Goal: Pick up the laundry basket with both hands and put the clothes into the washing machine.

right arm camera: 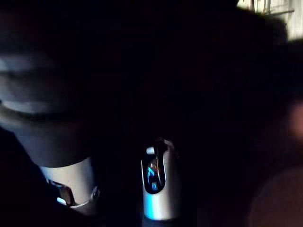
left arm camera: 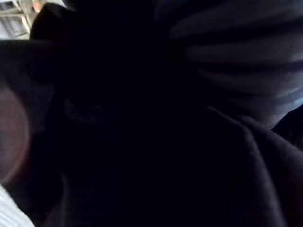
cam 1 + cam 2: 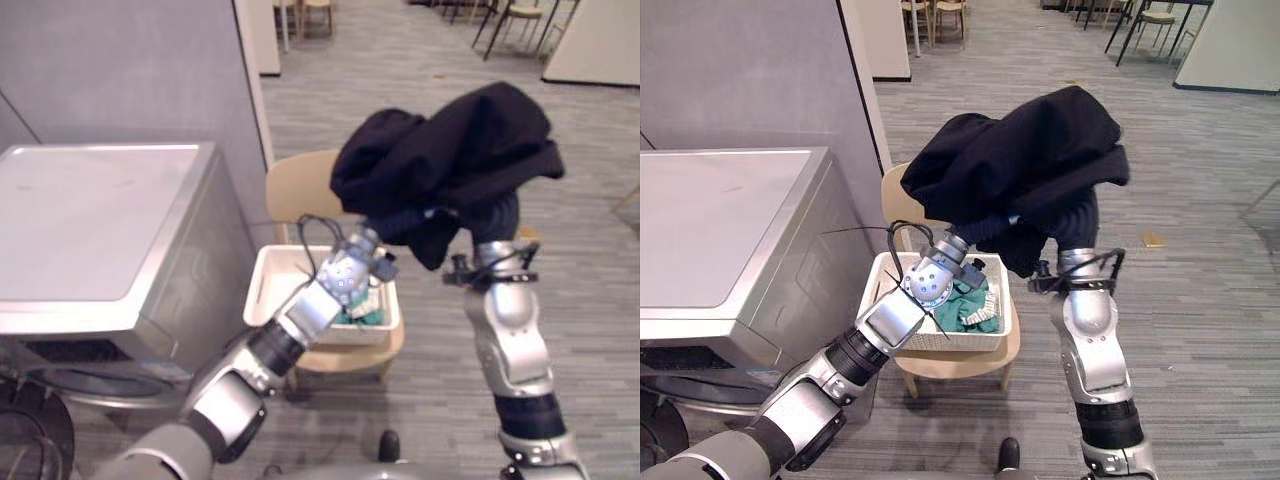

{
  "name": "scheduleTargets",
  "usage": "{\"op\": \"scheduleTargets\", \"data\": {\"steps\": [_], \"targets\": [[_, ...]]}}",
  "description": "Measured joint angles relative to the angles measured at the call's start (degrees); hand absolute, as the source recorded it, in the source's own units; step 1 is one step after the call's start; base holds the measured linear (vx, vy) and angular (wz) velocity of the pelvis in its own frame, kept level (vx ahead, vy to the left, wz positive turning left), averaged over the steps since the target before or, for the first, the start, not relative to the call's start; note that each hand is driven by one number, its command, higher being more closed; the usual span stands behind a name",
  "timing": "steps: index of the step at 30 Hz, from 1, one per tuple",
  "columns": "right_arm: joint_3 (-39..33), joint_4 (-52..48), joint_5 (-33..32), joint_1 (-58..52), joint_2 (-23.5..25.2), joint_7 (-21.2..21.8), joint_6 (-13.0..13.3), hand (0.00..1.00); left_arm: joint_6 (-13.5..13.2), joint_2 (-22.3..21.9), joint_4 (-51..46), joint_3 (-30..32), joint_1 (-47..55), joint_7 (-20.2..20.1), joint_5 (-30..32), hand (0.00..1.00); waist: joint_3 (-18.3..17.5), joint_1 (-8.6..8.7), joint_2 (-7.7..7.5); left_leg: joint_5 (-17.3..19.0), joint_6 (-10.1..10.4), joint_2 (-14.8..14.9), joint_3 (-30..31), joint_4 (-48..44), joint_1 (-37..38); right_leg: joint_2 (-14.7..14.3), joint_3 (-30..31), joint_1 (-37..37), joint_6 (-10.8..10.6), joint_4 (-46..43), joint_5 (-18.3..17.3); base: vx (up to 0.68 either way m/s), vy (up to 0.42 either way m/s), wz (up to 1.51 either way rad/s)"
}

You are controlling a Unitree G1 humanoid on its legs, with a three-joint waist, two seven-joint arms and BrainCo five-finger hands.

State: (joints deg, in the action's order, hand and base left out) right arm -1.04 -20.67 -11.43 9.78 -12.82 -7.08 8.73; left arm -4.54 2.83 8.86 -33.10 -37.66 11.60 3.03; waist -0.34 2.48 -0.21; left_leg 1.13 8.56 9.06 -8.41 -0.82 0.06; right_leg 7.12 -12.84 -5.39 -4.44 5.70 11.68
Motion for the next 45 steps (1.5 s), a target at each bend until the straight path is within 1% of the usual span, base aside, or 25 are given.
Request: {"op": "scheduleTargets", "data": {"steps": [1, 2, 4, 5, 6, 7, 8, 10, 13, 17, 19, 21, 22, 25, 27, 29, 30, 32, 35, 36, 37, 38, 40, 43, 45], "targets": [[-2.0, -0.5, 0.0, -1.5, 0.2, -0.1, 0.1, 0.00, 0.0, 0.3, 0.0, 0.2, 0.0, -0.5, 0.0, 1.00, 0.0, -0.04, 0.00, 0.0, 0.0, 0.0, -0.3, 0.0, 0.1, 0.0, 0.3, -0.1, -0.2, 0.0, -0.1, -0.03, -0.003, -0.14], [-5.7, -0.5, 0.0, -3.8, 0.2, -0.2, 0.3, 0.00, 0.0, 0.9, -0.1, 0.9, 0.4, -0.8, 0.1, 1.00, 0.0, 0.03, 0.03, 0.0, 0.0, 0.0, -0.6, 0.0, 0.3, -0.1, 0.6, -0.1, -0.3, 0.0, -0.2, -0.02, -0.001, -0.11], [-10.3, -0.5, -0.1, -6.2, 0.2, -0.3, 0.3, 0.00, 0.0, 1.2, -0.8, 3.5, 1.8, -1.6, 0.6, 1.00, -0.1, 0.19, 0.15, 0.1, 0.0, 0.0, -0.9, 0.1, 0.5, -0.1, 0.8, -0.1, -0.3, 0.0, -0.2, -0.02, -0.001, -0.11], [-13.8, -0.5, -0.3, -8.3, 0.2, -0.3, 0.4, 0.00, 0.0, 2.0, -2.5, 6.2, 4.0, -1.7, 0.7, 1.00, -0.3, 0.51, 0.49, 0.1, 0.0, 0.0, -1.3, 0.3, 0.7, -0.2, 1.3, -0.3, -0.3, 0.0, -0.2, -0.01, -0.003, -0.15], [-15.6, -0.5, -0.4, -9.5, 0.2, -0.4, 0.4, 0.00, -0.2, 2.4, -3.2, 7.7, 5.3, -1.7, 1.1, 1.00, -0.5, 0.70, 0.78, 0.1, 0.0, 0.0, -1.4, 0.4, 0.7, -0.2, 1.6, -0.5, -0.2, 0.0, -0.3, 0.00, -0.004, -0.18], [-19.2, -0.2, -1.0, -11.7, 0.2, -0.4, 0.4, 0.00, -0.3, 3.4, -4.7, 10.9, 8.0, -1.7, 1.3, 1.00, -0.8, 1.34, 1.31, 0.1, 0.0, 0.0, -1.6, 0.6, 0.7, -0.2, 1.9, -0.8, 0.0, 0.0, -0.4, 0.01, -0.004, -0.13], [-22.4, 1.0, -1.7, -14.0, 0.2, -0.5, 0.5, 0.00, -0.3, 4.5, -5.2, 13.7, 10.3, -1.7, 1.6, 1.00, -1.2, 1.76, 1.79, 0.1, 0.0, 0.1, -1.8, 0.7, 0.7, -0.3, 2.0, -0.9, 0.0, 0.0, -0.4, 0.01, -0.003, -0.10], [-26.8, 4.6, -2.2, -17.4, 0.2, -0.1, 0.2, 0.00, -0.3, 5.6, -5.4, 17.2, 13.2, -1.8, 1.7, 1.00, -1.4, 2.21, 2.12, 0.1, 0.1, 0.2, -1.8, 0.8, 0.8, -0.4, 2.1, -1.0, 0.0, 0.0, -0.4, 0.01, -0.003, -0.03], [-31.3, 11.7, -3.9, -21.2, 0.7, 1.1, -0.7, 0.00, -0.2, 6.8, -6.7, 22.3, 17.4, -2.8, 1.8, 1.00, -1.4, 2.95, 2.15, 0.4, 0.5, 0.3, -2.1, 0.8, 0.8, -0.6, 2.1, -1.0, 0.0, 0.1, -0.5, 0.00, 0.000, 0.00], [-33.6, 17.1, -6.1, -24.0, 1.9, 3.3, -1.6, 0.00, -0.2, 6.9, -7.1, 25.8, 20.7, -3.0, 1.9, 1.00, -1.4, 3.06, 2.17, 0.5, 0.5, 0.3, -2.4, 0.8, 0.8, -0.6, 2.3, -1.1, 0.0, 0.2, -0.5, 0.00, 0.000, -0.01], [-35.4, 21.4, -6.0, -24.2, 3.9, 3.8, -2.4, 0.00, -0.2, 6.8, -8.7, 27.1, 23.4, -3.3, 1.8, 1.00, -1.4, 3.10, 2.17, 0.6, 0.5, 0.3, -2.5, 0.8, 0.8, -0.6, 2.4, -1.2, 0.0, 0.2, -0.5, 0.00, -0.001, -0.02], [-35.7, 24.6, -6.1, -24.9, 5.2, 3.8, -2.8, 0.00, -0.2, 6.6, -9.1, 27.2, 24.8, -4.0, 1.8, 1.00, -1.4, 2.98, 2.18, 0.6, 0.5, 0.4, -2.5, 0.8, 0.8, -0.6, 2.4, -1.2, -0.1, 0.1, -0.5, 0.00, 0.000, 0.00], [-35.8, 27.3, -6.1, -25.3, 7.2, 3.9, -3.1, 0.00, -0.2, 6.0, -9.2, 27.5, 26.8, -4.2, 1.8, 1.00, -1.5, 3.01, 2.28, 0.7, 0.4, 0.4, -2.5, 0.8, 0.7, -0.6, 2.4, -1.2, -0.1, 0.1, -0.5, 0.00, 0.000, 0.00], [-35.5, 32.1, -6.4, -25.9, 11.3, 3.9, -3.4, 0.00, -0.2, 4.0, -9.1, 27.4, 31.0, -4.6, 1.8, 1.00, -1.6, 2.98, 2.38, 0.8, 0.3, 0.3, -2.3, 0.7, 0.7, -0.6, 2.3, -1.1, -0.3, 0.0, -0.5, 0.00, 0.001, 0.01], [-34.2, 37.1, -7.2, -26.6, 13.4, 3.4, -3.7, 0.00, -0.2, 3.0, -9.1, 25.2, 34.6, -5.6, 1.8, 1.00, -1.6, 2.74, 2.35, 1.0, 0.0, 0.2, -1.5, 0.7, 0.7, -0.4, 1.8, -0.7, -0.5, 0.0, -0.5, 0.01, 0.006, 0.11], [-33.1, 40.8, -8.5, -27.2, 16.1, 2.7, -3.7, 0.00, -0.2, 1.9, -8.3, 22.2, 38.9, -6.6, 1.7, 1.00, -1.6, 2.06, 2.33, 1.2, -0.2, 0.0, -1.2, 0.6, 0.6, 0.0, 1.6, -0.1, -0.7, 0.0, -0.6, 0.00, 0.018, 0.11], [-32.3, 41.8, -8.7, -27.6, 16.8, 2.3, -3.7, 0.00, -0.2, 1.7, -7.9, 21.3, 40.2, -6.7, 1.7, 1.00, -1.6, 1.77, 2.29, 1.3, -0.2, -0.1, -1.1, 0.4, 0.7, 0.1, 1.4, 0.2, -0.9, 0.0, -0.8, 0.00, 0.022, 0.14], [-28.8, 47.7, -8.9, -28.1, 17.1, 1.7, -3.8, 0.00, -0.3, 0.1, -5.0, 19.3, 45.2, -7.7, 1.6, 1.00, -1.8, 1.21, 1.93, 2.1, -0.7, -0.1, 0.1, -0.2, 0.6, 0.5, 0.2, 1.5, -1.1, 0.0, -1.2, 0.01, 0.023, 0.28], [-27.4, 54.2, -9.8, -27.6, 17.3, 1.5, -3.6, 0.00, -0.3, 0.1, -0.6, 19.3, 49.4, -7.9, 1.4, 1.00, -2.0, 0.57, 1.60, 2.3, -0.8, -0.2, 0.7, -0.4, 0.8, 0.6, -1.2, 2.5, -1.2, 0.0, -1.7, 0.00, 0.014, 0.27], [-27.3, 58.3, -10.6, -27.1, 17.3, 1.5, -3.5, 0.00, -0.3, 0.2, 2.1, 19.6, 50.8, -7.9, 1.0, 1.00, -1.9, -0.31, 1.40, 2.3, -0.8, -0.2, 1.4, -0.4, 0.7, 0.6, -1.6, 2.9, -1.1, 0.1, -2.0, 0.01, -0.002, 0.32], [-27.1, 62.9, -10.6, -26.6, 17.2, 1.4, -3.6, 0.00, -0.3, 0.3, 5.4, 20.5, 52.2, -7.9, 0.9, 1.00, -1.8, -0.53, 1.28, 2.3, -0.8, -0.2, 2.4, -0.4, 0.6, 0.7, -2.9, 3.5, -1.3, 0.2, -2.4, 0.01, -0.008, 0.38], [-27.1, 65.0, -10.6, -26.3, 17.0, 1.4, -3.8, 0.00, -0.3, 0.3, 7.2, 21.2, 52.8, -7.9, 0.9, 1.00, -1.8, -0.70, 1.29, 2.3, -0.8, -0.2, 3.1, -0.4, 0.6, 0.7, -3.4, 3.9, -1.3, 0.2, -2.6, 0.02, -0.012, 0.49], [-25.7, 71.3, -10.8, -25.3, 16.9, 1.6, -4.8, 0.00, -0.2, 0.2, 15.2, 24.4, 54.8, -7.9, 0.4, 1.00, -1.7, -1.49, 1.18, 2.3, -0.8, -0.3, 5.0, -0.4, 0.7, 0.8, -5.0, 5.3, -1.3, 0.2, -3.2, 0.03, -0.007, 0.44], [-24.6, 73.2, -8.3, -24.3, 15.7, 1.8, -5.2, 0.00, 0.5, 0.1, 24.8, 29.4, 55.7, -7.7, 0.4, 1.00, -1.4, -1.94, 1.02, 2.3, -0.8, -0.4, 7.5, -0.5, 0.6, 1.0, -7.8, 6.9, -1.6, 0.1, -3.9, 0.04, -0.004, 0.40], [-23.3, 74.5, -8.2, -23.4, 15.3, 1.7, -5.3, 0.00, 1.1, -0.5, 26.3, 32.2, 57.0, -7.2, 0.4, 1.00, -1.0, -2.05, 1.01, 2.2, -0.9, -0.4, 9.5, -1.2, 0.5, 0.9, -9.5, 8.4, -1.8, 0.0, -4.4, 0.04, -0.012, 0.54]]}}
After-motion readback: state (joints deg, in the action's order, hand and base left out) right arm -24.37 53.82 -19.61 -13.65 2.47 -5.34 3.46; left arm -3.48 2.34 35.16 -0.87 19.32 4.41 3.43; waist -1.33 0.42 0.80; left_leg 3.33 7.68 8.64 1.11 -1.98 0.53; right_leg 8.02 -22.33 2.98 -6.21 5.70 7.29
